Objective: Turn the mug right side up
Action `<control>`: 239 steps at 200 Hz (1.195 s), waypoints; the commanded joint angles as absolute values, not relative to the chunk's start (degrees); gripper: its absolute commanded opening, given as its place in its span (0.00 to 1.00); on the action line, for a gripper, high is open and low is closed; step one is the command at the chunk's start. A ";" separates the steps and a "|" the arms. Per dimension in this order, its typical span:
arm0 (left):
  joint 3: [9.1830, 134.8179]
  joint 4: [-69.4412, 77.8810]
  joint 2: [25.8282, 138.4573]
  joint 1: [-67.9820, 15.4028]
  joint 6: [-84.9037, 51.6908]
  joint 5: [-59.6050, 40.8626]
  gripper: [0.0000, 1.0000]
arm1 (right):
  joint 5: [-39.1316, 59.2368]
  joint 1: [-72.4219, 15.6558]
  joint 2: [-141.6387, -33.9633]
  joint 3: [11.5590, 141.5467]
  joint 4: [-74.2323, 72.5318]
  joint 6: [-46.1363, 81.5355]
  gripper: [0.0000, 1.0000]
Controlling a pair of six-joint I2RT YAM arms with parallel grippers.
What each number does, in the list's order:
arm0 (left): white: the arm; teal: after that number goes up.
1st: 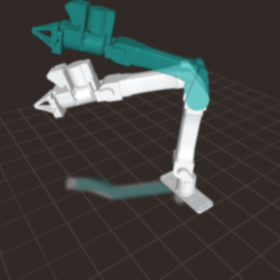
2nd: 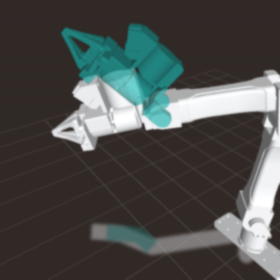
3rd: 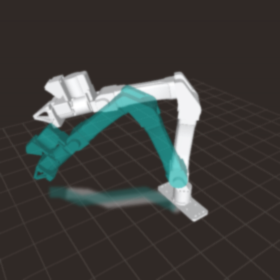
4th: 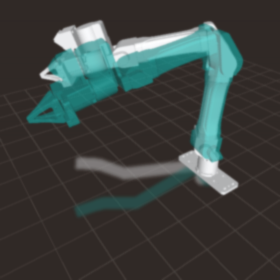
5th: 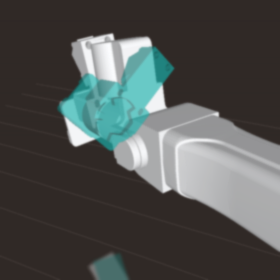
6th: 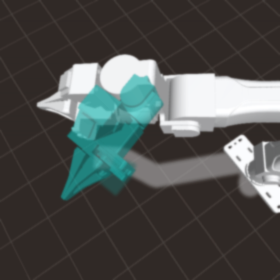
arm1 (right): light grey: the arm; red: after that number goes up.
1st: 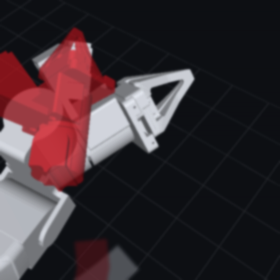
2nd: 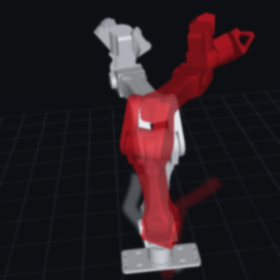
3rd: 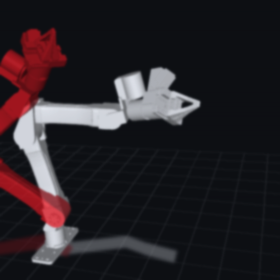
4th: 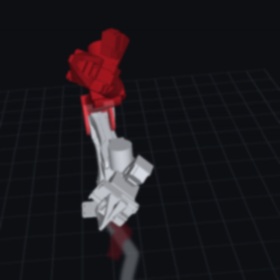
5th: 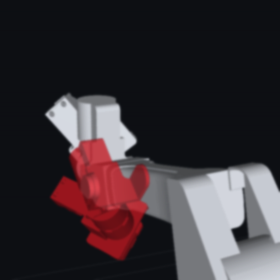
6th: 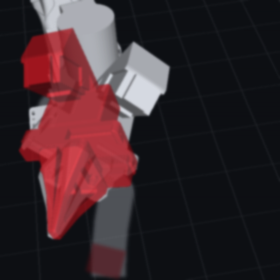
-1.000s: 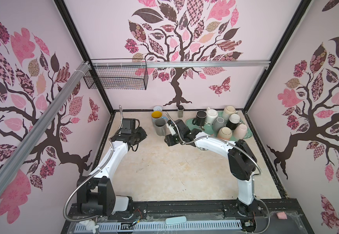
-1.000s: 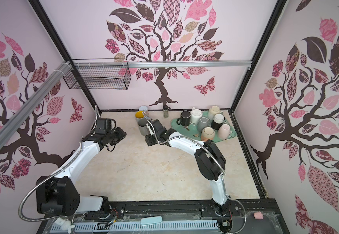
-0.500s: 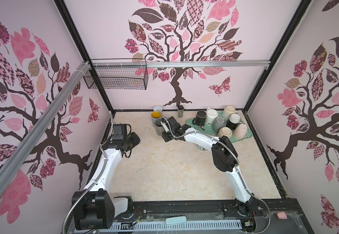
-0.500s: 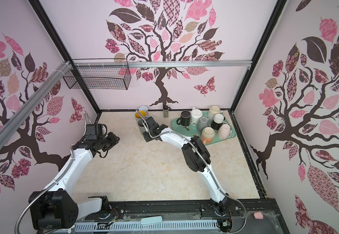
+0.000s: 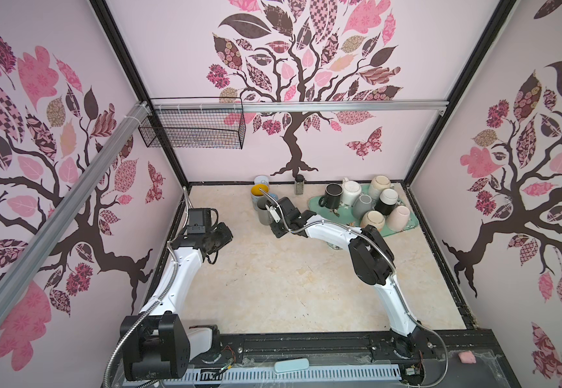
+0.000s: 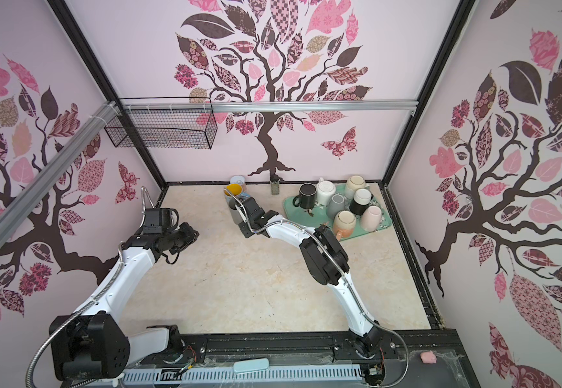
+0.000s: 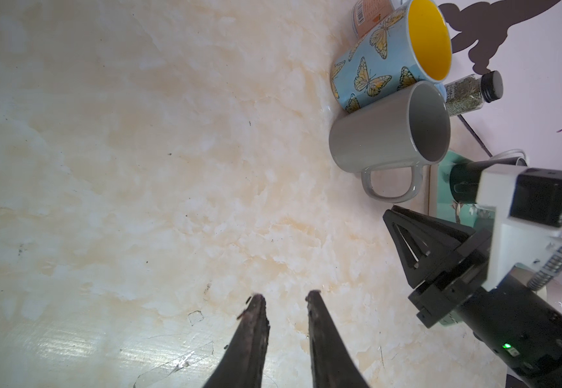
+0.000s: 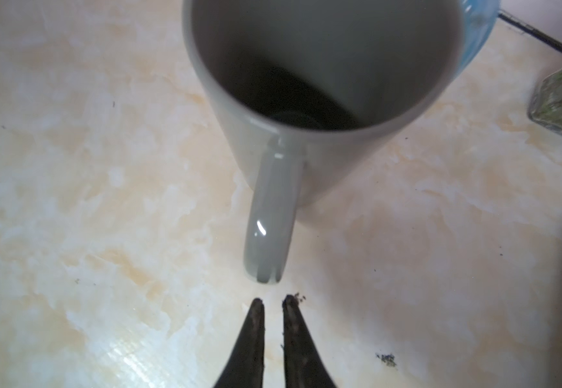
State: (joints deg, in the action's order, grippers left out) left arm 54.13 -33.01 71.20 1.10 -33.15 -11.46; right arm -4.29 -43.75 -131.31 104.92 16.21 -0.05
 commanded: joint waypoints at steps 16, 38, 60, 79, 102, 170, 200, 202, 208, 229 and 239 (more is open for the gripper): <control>52.37 -31.77 72.40 1.43 -32.70 -11.41 0.25 | -4.25 -43.74 -128.09 105.60 14.84 -0.77 0.26; 52.41 -30.86 72.52 1.42 -32.96 -12.65 0.25 | -3.51 -43.76 -127.45 104.99 14.28 1.74 0.50; 53.01 -30.71 73.01 1.49 -33.03 -14.54 0.25 | -3.65 -43.65 -128.46 106.24 13.86 2.88 0.62; 53.09 -30.58 73.30 1.43 -33.27 -15.12 0.25 | -4.64 -43.61 -130.65 109.76 15.51 3.01 0.66; 53.09 -30.68 73.30 1.43 -33.01 -15.13 0.25 | -5.14 -43.68 -133.51 114.11 17.19 2.76 0.66; 52.43 -30.10 73.99 1.44 -32.71 -15.51 0.25 | -5.76 -43.58 -138.98 121.88 20.85 -0.28 0.38; 52.31 -29.68 74.52 1.42 -32.78 -15.82 0.25 | -6.41 -43.53 -138.96 122.03 20.81 -1.37 0.32; 52.32 -29.68 74.51 1.41 -32.78 -15.89 0.25 | -6.41 -43.56 -138.96 122.01 20.82 -1.43 0.31; 52.21 -29.56 74.64 1.45 -32.84 -16.03 0.25 | -6.38 -43.59 -139.04 122.07 20.79 -1.65 0.31; 52.11 -29.53 74.53 1.46 -32.89 -16.00 0.25 | -6.42 -43.59 -139.24 122.42 20.76 -1.60 0.39; 51.96 -29.58 74.44 1.41 -32.89 -16.00 0.25 | -6.34 -43.58 -139.43 122.76 20.83 -1.44 0.45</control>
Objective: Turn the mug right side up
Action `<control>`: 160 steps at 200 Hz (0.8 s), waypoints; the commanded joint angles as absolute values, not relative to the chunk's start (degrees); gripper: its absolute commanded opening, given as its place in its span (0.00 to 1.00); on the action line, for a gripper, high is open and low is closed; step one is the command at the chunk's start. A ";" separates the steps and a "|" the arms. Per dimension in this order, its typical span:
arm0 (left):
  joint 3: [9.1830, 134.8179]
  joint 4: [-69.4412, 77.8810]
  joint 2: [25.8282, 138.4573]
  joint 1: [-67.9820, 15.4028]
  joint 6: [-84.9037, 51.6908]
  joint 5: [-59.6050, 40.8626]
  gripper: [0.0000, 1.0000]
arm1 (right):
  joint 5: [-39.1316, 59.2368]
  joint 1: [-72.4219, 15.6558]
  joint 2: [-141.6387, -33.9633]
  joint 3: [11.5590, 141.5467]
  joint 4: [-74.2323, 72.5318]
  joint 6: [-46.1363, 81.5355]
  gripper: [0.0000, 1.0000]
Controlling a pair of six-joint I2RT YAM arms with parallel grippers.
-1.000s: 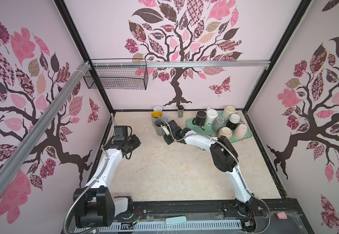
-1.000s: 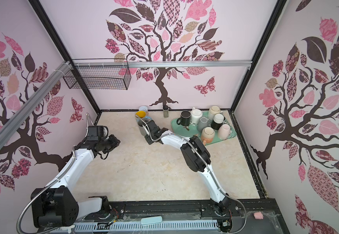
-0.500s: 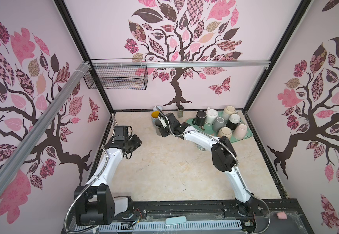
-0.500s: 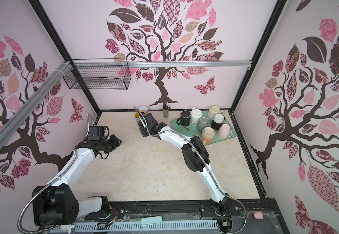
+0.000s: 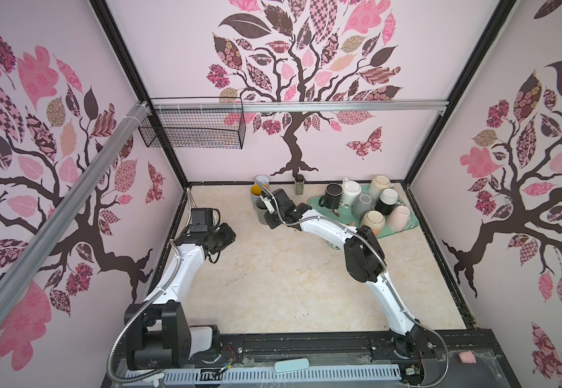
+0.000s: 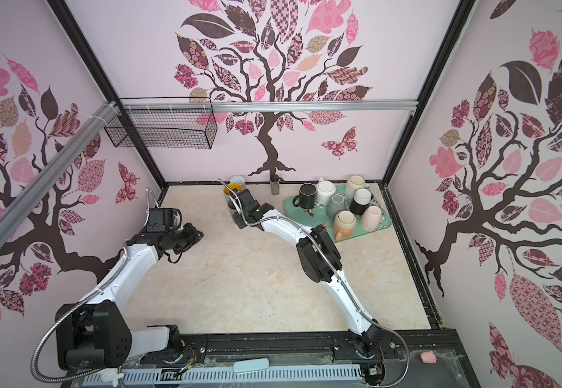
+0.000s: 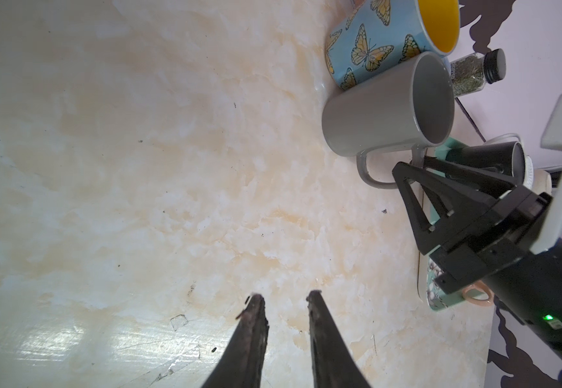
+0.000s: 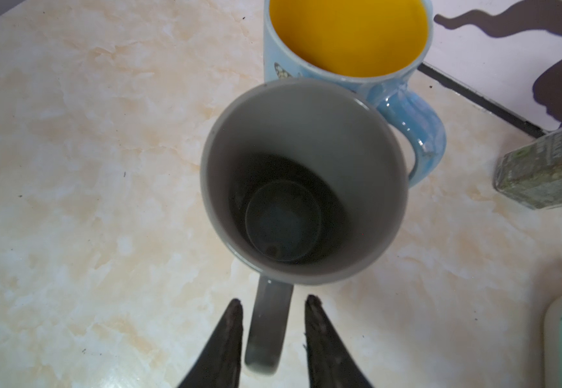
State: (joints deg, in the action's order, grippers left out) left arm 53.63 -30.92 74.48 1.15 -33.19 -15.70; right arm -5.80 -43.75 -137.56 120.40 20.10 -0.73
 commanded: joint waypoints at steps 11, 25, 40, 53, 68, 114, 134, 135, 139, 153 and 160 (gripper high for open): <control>51.87 -29.54 74.28 1.49 -32.82 -16.00 0.25 | -6.02 -43.55 -139.93 123.40 21.18 -1.53 0.47; 51.89 -29.62 74.18 1.46 -32.80 -16.00 0.25 | -5.88 -43.57 -140.70 124.41 21.82 -1.82 0.43; 51.73 -29.72 74.09 1.49 -32.80 -16.00 0.25 | -5.87 -43.45 -140.96 124.29 22.62 -2.11 0.39; 51.77 -29.79 74.00 1.49 -32.79 -15.95 0.25 | -5.89 -43.49 -143.06 126.14 22.93 -2.66 0.35; 51.70 -29.74 74.00 1.43 -32.79 -15.95 0.25 | -5.67 -43.47 -143.11 126.21 23.03 -3.62 0.28; 51.69 -29.53 74.09 1.49 -32.83 -15.91 0.25 | -3.80 -43.50 -140.38 124.37 23.21 -8.73 0.12; 51.59 -29.41 74.16 1.47 -32.88 -15.91 0.25 | -2.99 -43.55 -136.90 119.13 20.42 -10.90 0.10; 51.59 -29.38 74.17 1.44 -32.88 -15.91 0.25 | -2.90 -43.57 -136.70 118.85 20.19 -10.94 0.10; 51.64 -29.42 74.23 1.47 -32.92 -15.99 0.25 | -2.83 -43.49 -136.03 117.81 19.29 -11.26 0.10; 51.59 -29.14 74.44 1.47 -33.04 -16.30 0.25 | -2.50 -43.44 -134.35 114.88 16.63 -12.62 0.09; 51.58 -29.11 74.51 1.49 -33.11 -16.42 0.25 | -1.88 -43.47 -134.16 114.36 15.95 -13.79 0.09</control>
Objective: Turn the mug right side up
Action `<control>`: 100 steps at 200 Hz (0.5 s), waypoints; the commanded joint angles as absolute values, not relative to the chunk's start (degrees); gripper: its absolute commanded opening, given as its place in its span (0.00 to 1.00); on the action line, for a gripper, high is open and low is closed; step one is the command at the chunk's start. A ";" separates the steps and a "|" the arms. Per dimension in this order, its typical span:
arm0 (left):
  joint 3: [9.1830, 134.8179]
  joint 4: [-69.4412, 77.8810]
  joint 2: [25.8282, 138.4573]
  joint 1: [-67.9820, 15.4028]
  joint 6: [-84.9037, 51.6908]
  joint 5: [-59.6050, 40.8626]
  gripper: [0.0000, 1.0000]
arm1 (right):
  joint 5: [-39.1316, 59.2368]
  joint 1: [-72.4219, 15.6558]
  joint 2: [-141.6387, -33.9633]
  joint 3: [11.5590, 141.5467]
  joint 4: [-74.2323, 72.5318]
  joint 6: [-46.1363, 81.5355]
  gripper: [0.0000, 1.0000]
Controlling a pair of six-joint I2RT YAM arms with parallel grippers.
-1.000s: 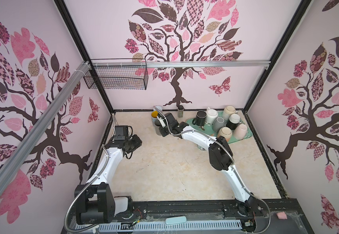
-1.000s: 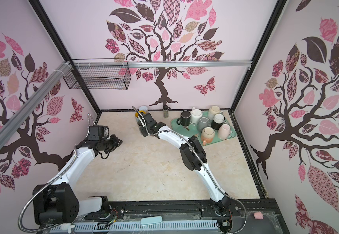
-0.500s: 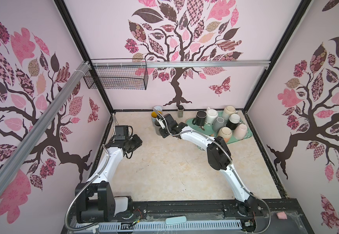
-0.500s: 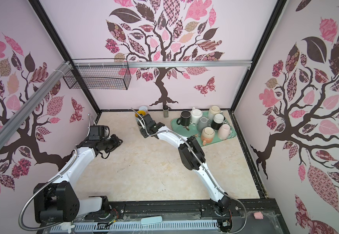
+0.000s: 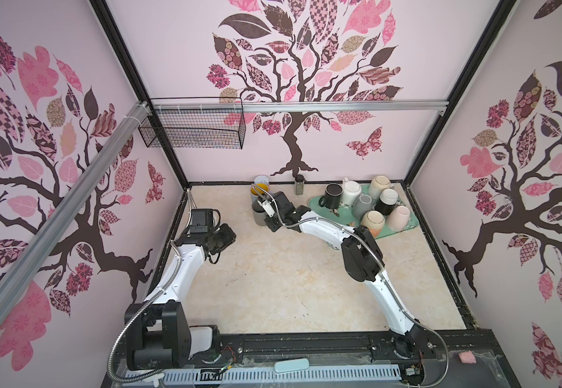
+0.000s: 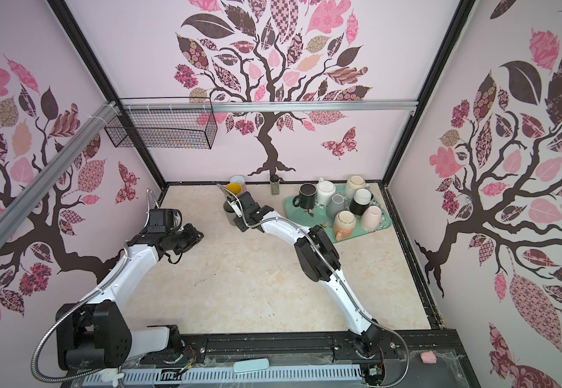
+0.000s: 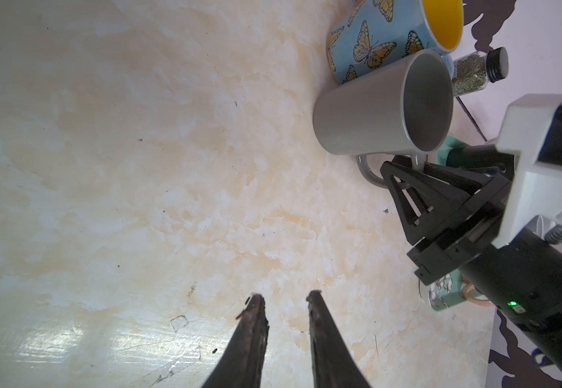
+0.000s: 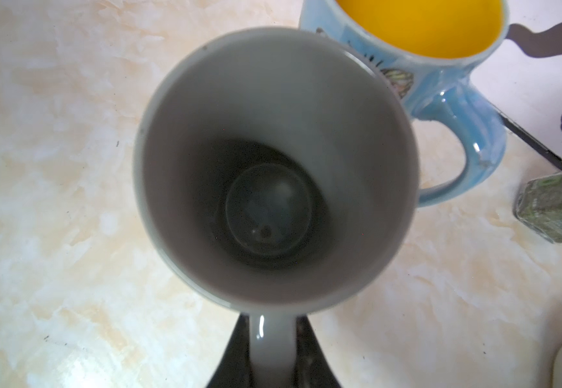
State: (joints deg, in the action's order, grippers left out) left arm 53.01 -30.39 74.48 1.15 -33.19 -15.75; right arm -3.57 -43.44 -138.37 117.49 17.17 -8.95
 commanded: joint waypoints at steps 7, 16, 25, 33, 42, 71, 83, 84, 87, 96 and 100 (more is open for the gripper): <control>51.64 -29.04 74.50 1.47 -33.07 -16.52 0.25 | -1.23 -43.42 -134.32 114.43 15.76 -15.24 0.08; 51.66 -29.11 74.49 1.44 -33.13 -16.52 0.26 | -0.13 -43.46 -134.98 115.13 16.06 -17.49 0.08; 51.51 -29.18 74.49 1.42 -32.88 -16.48 0.25 | 0.84 -43.40 -135.86 116.42 16.80 -19.05 0.08; 51.51 -29.36 74.44 1.48 -32.84 -16.44 0.25 | 2.26 -43.24 -137.12 118.16 18.26 -20.70 0.08; 51.42 -29.36 74.39 1.41 -32.71 -16.42 0.25 | 4.12 -42.94 -138.50 120.39 20.00 -22.01 0.08; 51.42 -29.40 74.60 1.49 -32.61 -16.48 0.25 | 4.92 -42.36 -142.99 127.14 23.25 -23.40 0.11; 51.42 -29.40 74.73 1.44 -32.62 -16.44 0.25 | 4.31 -42.00 -144.14 128.76 23.30 -23.83 0.17; 51.42 -29.38 74.76 1.42 -32.66 -16.44 0.25 | 4.31 -41.88 -144.32 128.91 23.27 -23.89 0.18; 51.42 -29.42 74.79 1.46 -32.61 -16.44 0.26 | 4.35 -41.82 -144.47 129.15 23.15 -23.97 0.20; 51.46 -29.36 74.97 1.49 -32.69 -16.52 0.25 | 4.18 -41.38 -145.22 129.84 22.62 -24.32 0.24; 51.42 -29.39 74.93 1.46 -32.69 -16.52 0.25 | 4.13 -41.20 -145.63 130.28 22.55 -24.43 0.25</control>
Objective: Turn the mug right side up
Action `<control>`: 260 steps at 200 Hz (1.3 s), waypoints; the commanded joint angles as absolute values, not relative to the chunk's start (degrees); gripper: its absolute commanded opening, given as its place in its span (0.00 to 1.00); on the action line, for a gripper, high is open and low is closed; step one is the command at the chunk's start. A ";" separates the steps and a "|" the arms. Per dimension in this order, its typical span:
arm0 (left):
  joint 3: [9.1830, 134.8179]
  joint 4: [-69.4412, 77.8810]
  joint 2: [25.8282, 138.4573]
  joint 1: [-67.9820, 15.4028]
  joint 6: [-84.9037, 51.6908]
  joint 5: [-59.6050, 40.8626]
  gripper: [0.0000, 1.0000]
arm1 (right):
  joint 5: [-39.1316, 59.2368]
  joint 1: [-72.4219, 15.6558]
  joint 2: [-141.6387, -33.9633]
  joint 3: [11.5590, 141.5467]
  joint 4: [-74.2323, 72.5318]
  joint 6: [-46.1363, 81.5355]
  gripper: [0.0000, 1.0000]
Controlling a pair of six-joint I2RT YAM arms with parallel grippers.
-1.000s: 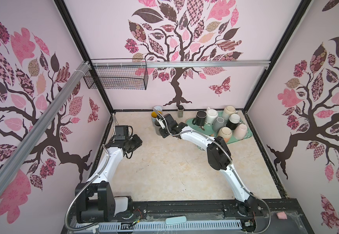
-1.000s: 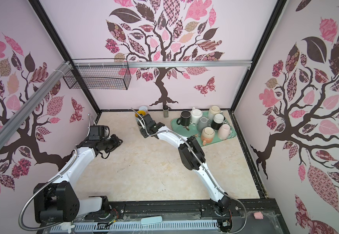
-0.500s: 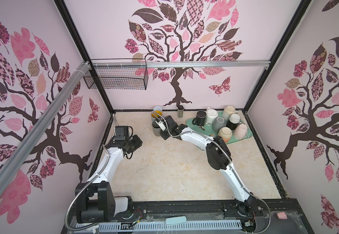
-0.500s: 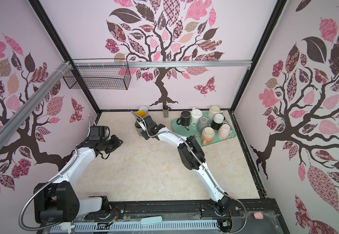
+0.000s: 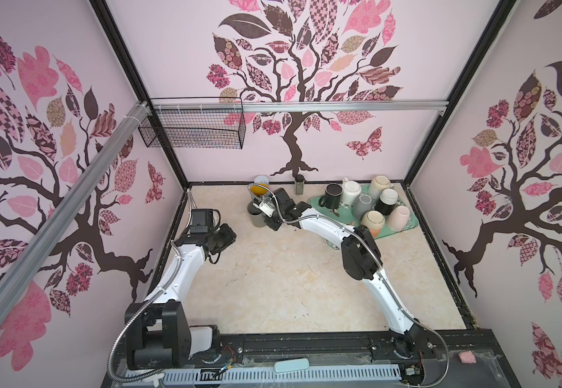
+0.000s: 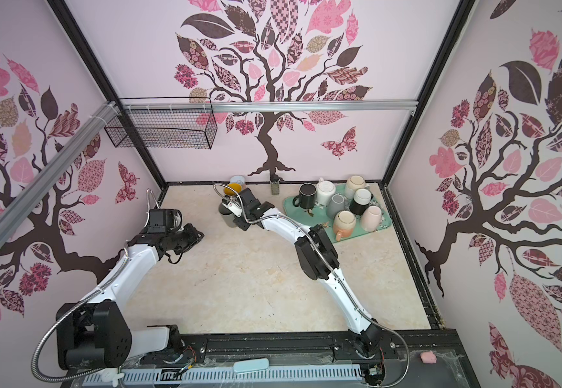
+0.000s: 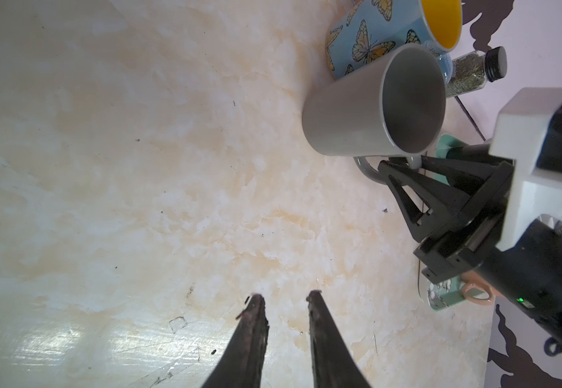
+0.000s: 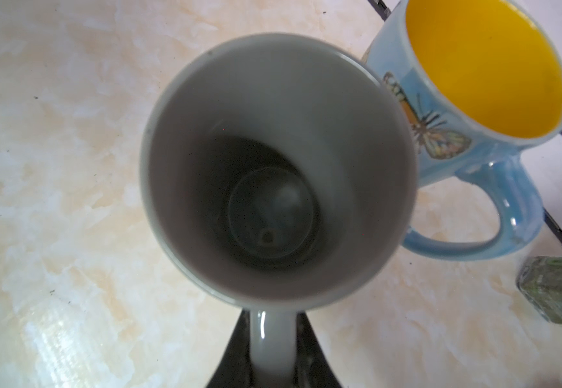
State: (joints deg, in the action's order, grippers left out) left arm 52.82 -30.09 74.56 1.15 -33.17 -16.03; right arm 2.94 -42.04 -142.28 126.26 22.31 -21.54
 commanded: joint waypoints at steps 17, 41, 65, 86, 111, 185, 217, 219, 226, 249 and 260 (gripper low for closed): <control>51.44 -29.32 75.14 1.46 -32.74 -16.61 0.25 | 3.03 -40.74 -146.82 131.95 22.50 -24.85 0.30; 51.51 -29.18 75.54 1.48 -32.83 -16.72 0.25 | -0.26 -40.69 -147.38 132.30 20.82 -26.30 0.48; 51.55 -29.17 75.74 1.49 -32.95 -16.88 0.25 | -1.92 -40.44 -147.34 132.33 19.40 -27.20 0.55; 51.52 -29.09 75.85 1.48 -32.83 -16.90 0.25 | -1.05 -39.84 -147.05 132.30 18.83 -27.42 0.57; 51.53 -29.18 75.77 1.49 -32.68 -16.96 0.25 | 0.32 -38.94 -146.43 132.28 18.76 -27.33 0.59; 51.42 -29.05 75.56 1.49 -32.24 -17.46 0.26 | 3.09 -37.42 -146.21 134.08 20.55 -24.76 0.61; 51.64 -28.48 75.48 1.49 -31.08 -19.03 0.27 | 8.56 -37.45 -142.70 133.49 23.46 -22.33 0.63; 51.67 -28.48 75.36 1.40 -31.02 -19.11 0.27 | 8.78 -37.47 -142.37 133.33 23.64 -22.17 0.63; 51.98 -28.48 75.18 1.27 -30.55 -19.37 0.27 | 9.35 -37.47 -140.96 132.60 24.19 -21.72 0.64; 52.80 -28.09 74.41 0.24 -29.31 -21.50 0.27 | 8.61 -37.53 -134.59 127.47 24.35 -20.39 0.66; 53.00 -27.31 73.98 -0.93 -28.91 -22.56 0.26 | 7.20 -37.40 -131.06 123.24 23.69 -20.09 0.67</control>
